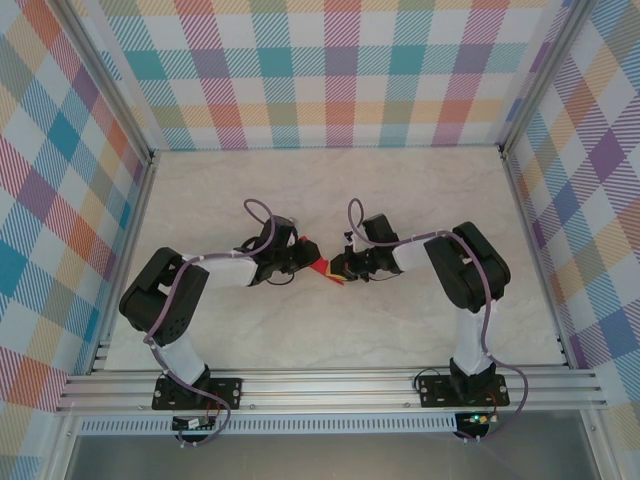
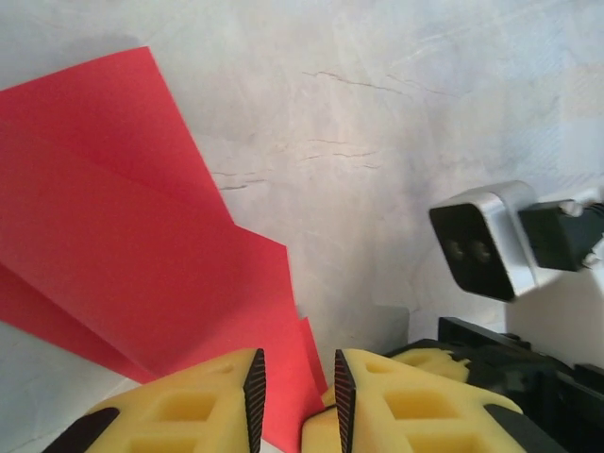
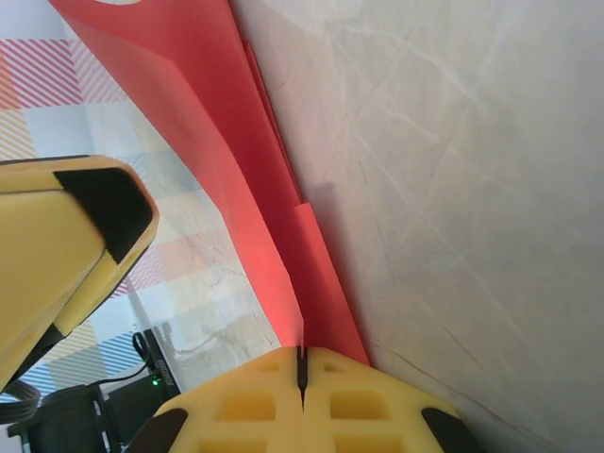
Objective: Fold a paper plane with a square sheet of paper (pick it up from the middle)
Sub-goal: Fold the wing for the fifth time at the center of the table.
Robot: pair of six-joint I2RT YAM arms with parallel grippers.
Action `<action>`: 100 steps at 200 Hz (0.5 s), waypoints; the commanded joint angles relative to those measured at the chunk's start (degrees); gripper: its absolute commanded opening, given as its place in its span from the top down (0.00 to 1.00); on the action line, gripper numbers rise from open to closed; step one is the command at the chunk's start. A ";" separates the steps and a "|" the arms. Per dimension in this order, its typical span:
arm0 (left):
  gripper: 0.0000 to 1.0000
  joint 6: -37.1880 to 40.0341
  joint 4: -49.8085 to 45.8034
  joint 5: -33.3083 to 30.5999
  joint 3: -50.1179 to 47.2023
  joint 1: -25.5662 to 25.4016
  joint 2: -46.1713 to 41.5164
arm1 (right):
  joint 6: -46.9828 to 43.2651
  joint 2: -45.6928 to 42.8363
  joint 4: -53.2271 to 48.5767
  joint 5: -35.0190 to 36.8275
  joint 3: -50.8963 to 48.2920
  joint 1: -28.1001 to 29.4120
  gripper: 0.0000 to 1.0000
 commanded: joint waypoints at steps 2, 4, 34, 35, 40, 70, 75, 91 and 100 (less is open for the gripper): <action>0.71 0.42 4.36 1.89 -1.98 -0.02 -0.91 | 3.72 2.67 2.71 -2.00 -1.25 -1.27 1.00; 0.71 0.42 4.43 1.94 -2.06 -0.04 -0.83 | 3.94 2.72 2.70 -2.10 -1.23 -1.30 1.00; 0.72 0.41 6.15 3.47 -2.78 -0.38 0.35 | 5.04 3.60 2.10 -2.60 -0.90 -1.84 1.00; 0.72 0.41 6.24 3.55 -2.74 -0.39 0.43 | 5.06 3.65 2.00 -2.56 -0.85 -1.84 1.00; 0.72 0.35 6.72 3.98 -2.83 -0.52 0.72 | 5.01 3.71 1.66 -2.52 -0.73 -1.84 1.00; 0.74 0.56 7.92 5.55 -2.29 -1.08 2.28 | 4.55 4.18 -0.07 -2.25 -0.23 -1.83 1.00; 0.74 0.58 7.74 5.54 -2.08 -1.14 2.63 | 4.41 4.28 -0.27 -2.25 -0.19 -1.88 1.00; 0.76 0.45 7.55 5.55 -1.79 -1.27 3.59 | 4.28 4.53 -1.00 -2.13 0.07 -1.95 1.00; 0.77 0.44 7.41 5.47 -1.70 -1.28 4.13 | 4.28 4.63 -1.22 -2.06 0.15 -1.99 1.00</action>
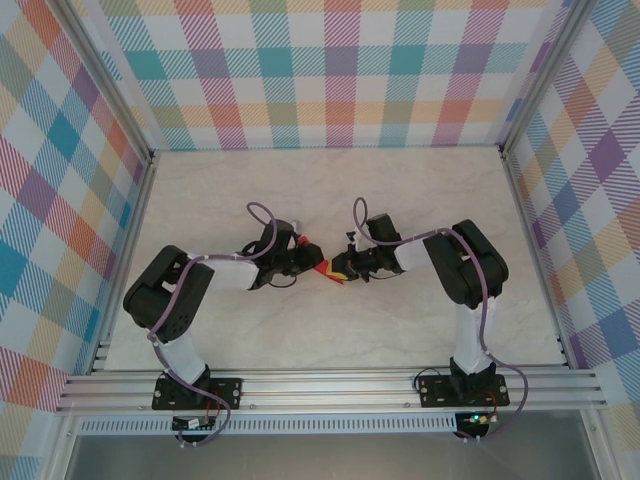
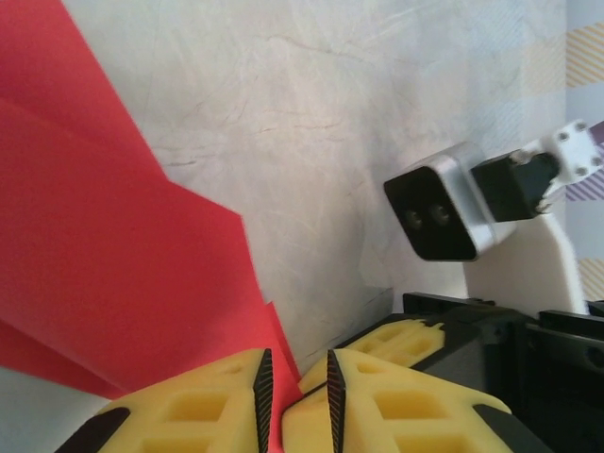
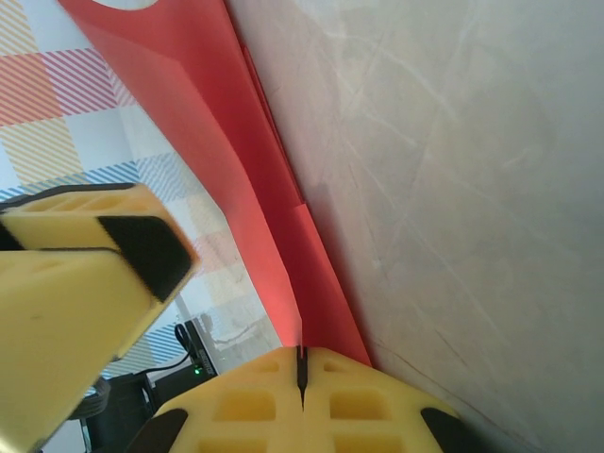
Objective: Fold a paper plane with a square sheet of paper (pick it up from the middle)
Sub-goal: Fold the wing for the fifth time at the center of the table.
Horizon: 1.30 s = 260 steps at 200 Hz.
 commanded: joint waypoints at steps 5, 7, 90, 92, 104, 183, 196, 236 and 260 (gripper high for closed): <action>0.77 0.46 1.27 1.05 0.25 -0.55 2.11 | 0.09 2.95 -3.94 2.59 0.11 -0.49 1.00; 0.77 0.45 1.18 0.96 0.27 -0.55 2.19 | 0.09 2.95 -4.04 2.59 0.11 -0.48 1.00; 0.82 -0.02 -2.17 -1.75 0.33 -0.72 4.05 | -1.47 3.28 -6.95 3.09 1.29 -0.49 1.00; 0.83 -0.02 -2.23 -1.76 0.35 -0.73 4.01 | -1.49 3.25 -7.07 3.09 1.33 -0.48 1.00; 0.83 -0.04 -2.91 -2.10 0.42 -0.73 4.21 | -1.84 2.86 -7.52 3.16 1.51 -0.48 0.98; 0.85 -0.28 -4.75 -3.46 -0.39 -0.66 4.85 | -6.18 -5.27 -13.36 5.28 3.85 -0.48 0.80; 0.85 -0.38 -4.66 -3.37 -0.36 -0.73 4.85 | -7.06 -5.10 -14.84 6.00 4.32 -0.56 0.80; 0.84 -0.47 -4.91 -3.25 -0.05 -0.73 4.79 | -8.11 -4.78 -15.22 4.89 4.38 -0.40 0.79; 0.84 -0.65 -5.24 -3.34 0.36 -0.73 4.93 | -10.42 -5.13 -16.57 3.45 4.86 -0.05 0.75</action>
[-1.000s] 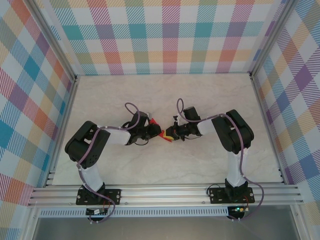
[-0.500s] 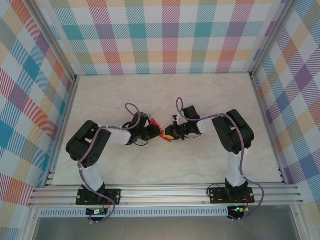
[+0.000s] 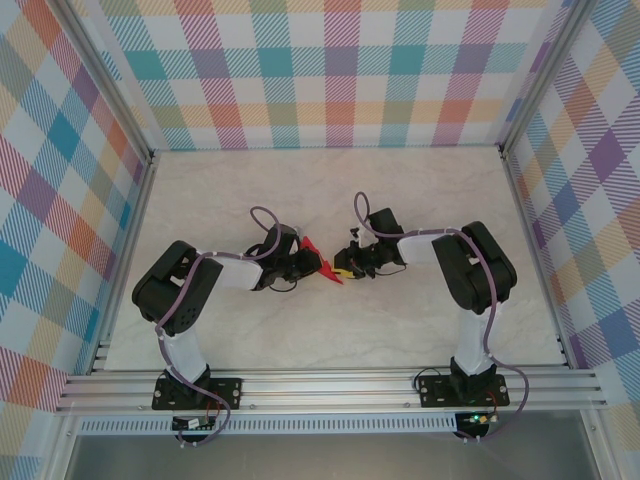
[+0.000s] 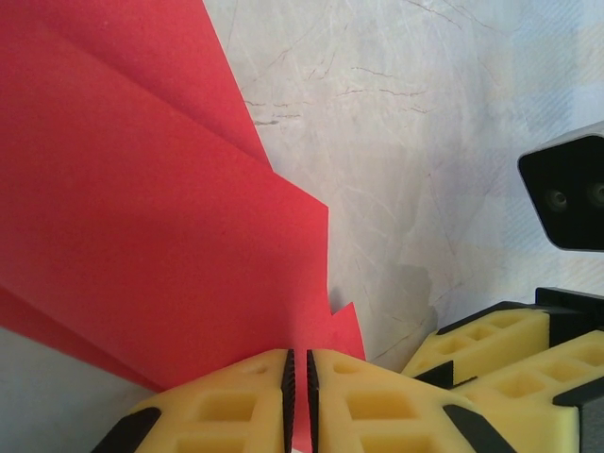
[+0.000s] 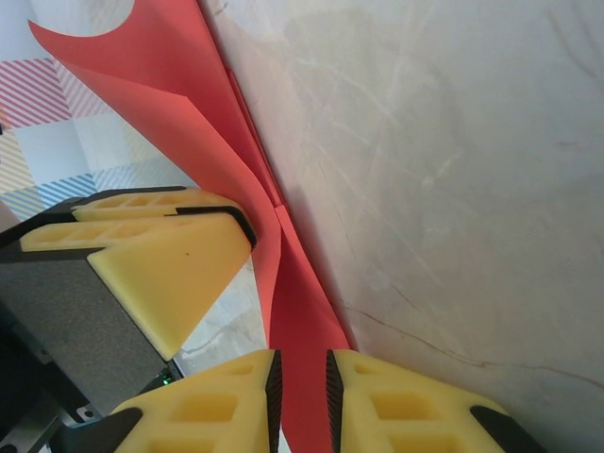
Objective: Fold a paper plane with a square sheet of paper (pick it up from the middle)
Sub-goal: Fold the wing for the fifth time at the center of the table.
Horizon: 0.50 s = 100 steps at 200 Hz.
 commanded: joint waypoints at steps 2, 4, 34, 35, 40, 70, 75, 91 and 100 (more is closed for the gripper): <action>0.84 -0.27 -4.41 -2.23 0.29 -0.47 1.83 | -3.92 -1.42 -2.89 -1.69 1.65 0.33 0.75; 0.84 -0.23 -4.41 -2.26 0.34 -0.47 1.80 | -4.18 -1.45 -2.98 -1.71 1.66 0.41 0.75; 0.84 -0.35 -4.87 -2.46 0.61 -0.47 1.97 | -6.73 -1.60 -5.04 -1.84 2.54 1.42 0.72; 0.84 -0.37 -4.86 -2.45 0.63 -0.47 1.97 | -6.79 -1.62 -5.05 -1.82 2.55 1.46 0.72; 0.84 -0.44 -4.94 -2.41 0.60 -0.46 1.97 | -7.10 -1.64 -5.16 -1.82 2.63 1.62 0.72; 0.84 -0.56 -5.25 -2.63 0.86 -0.47 2.11 | -8.08 -1.03 -7.16 -0.37 3.08 1.92 0.77; 0.84 -0.58 -5.36 -2.72 0.91 -0.47 2.12 | -8.21 -0.94 -7.34 -0.03 3.08 1.93 0.80; 0.84 -0.61 -5.64 -2.92 1.02 -0.47 2.01 | -8.41 -0.72 -8.32 1.42 2.81 1.87 0.85; 0.84 -0.62 -5.88 -3.10 1.14 -0.47 1.97 | -8.48 -0.59 -9.07 2.45 2.73 1.93 0.88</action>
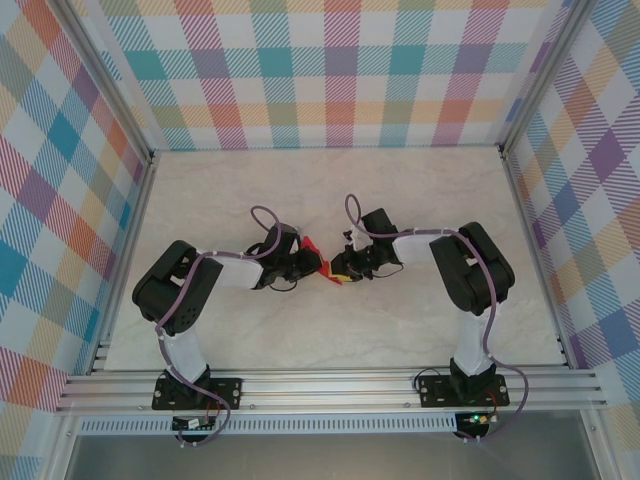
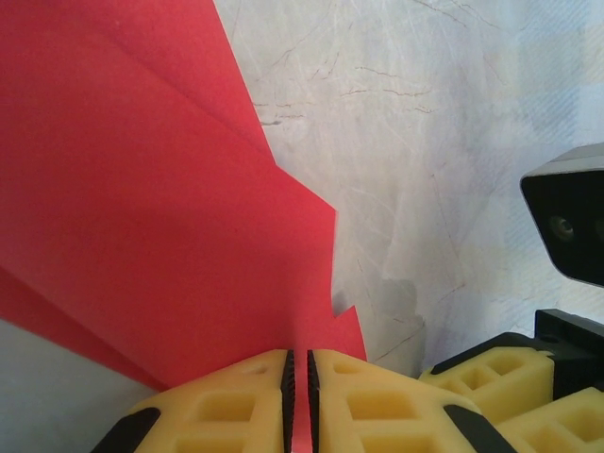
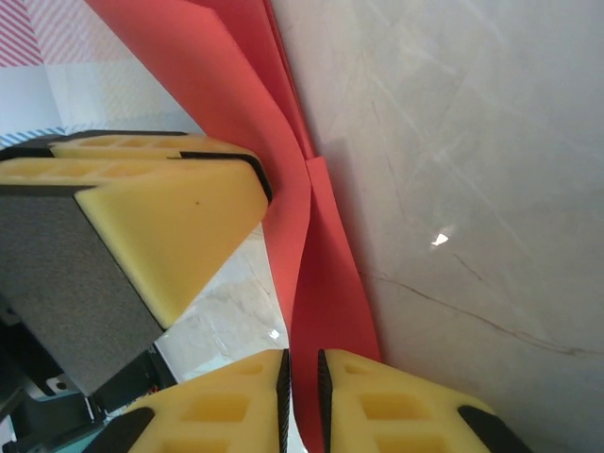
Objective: Fold a paper plane with a square sheet of paper (pick it up from the middle)
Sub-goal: Fold the wing for the fifth time at the center of the table.
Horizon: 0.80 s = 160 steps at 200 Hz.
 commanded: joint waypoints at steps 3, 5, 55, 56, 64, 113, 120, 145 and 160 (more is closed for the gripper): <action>0.84 -0.49 -4.57 -3.01 0.29 -0.47 1.77 | -1.84 -0.52 -3.60 2.30 0.77 0.32 0.89; 0.84 -0.53 -4.65 -3.08 0.41 -0.47 1.82 | -1.80 -0.50 -3.72 2.47 0.76 0.27 0.89; 0.84 -0.34 -5.58 -4.16 0.96 -0.43 2.26 | -1.02 0.91 -5.87 4.36 -0.54 0.10 0.92; 0.84 -0.37 -5.58 -4.16 0.93 -0.41 2.23 | -1.05 0.95 -5.93 4.41 -0.55 0.08 0.92; 0.84 -0.35 -5.59 -4.20 0.92 -0.38 2.50 | -1.10 1.04 -6.32 4.62 -0.65 0.07 0.92; 0.84 -0.52 -6.37 -4.56 1.23 -0.40 2.78 | -2.46 -2.54 -7.49 4.19 -0.66 0.05 0.85; 0.84 -0.53 -6.51 -4.60 1.30 -0.38 2.80 | -3.02 -3.17 -8.06 4.28 -0.56 0.04 0.84; 0.84 -0.58 -6.89 -4.69 1.50 -0.38 2.87 | -4.94 -3.50 -9.99 4.28 -0.12 0.10 0.84; 0.84 -0.71 -6.99 -4.69 1.59 -0.38 2.90 | -5.30 -2.77 -10.45 4.36 -0.12 0.07 0.86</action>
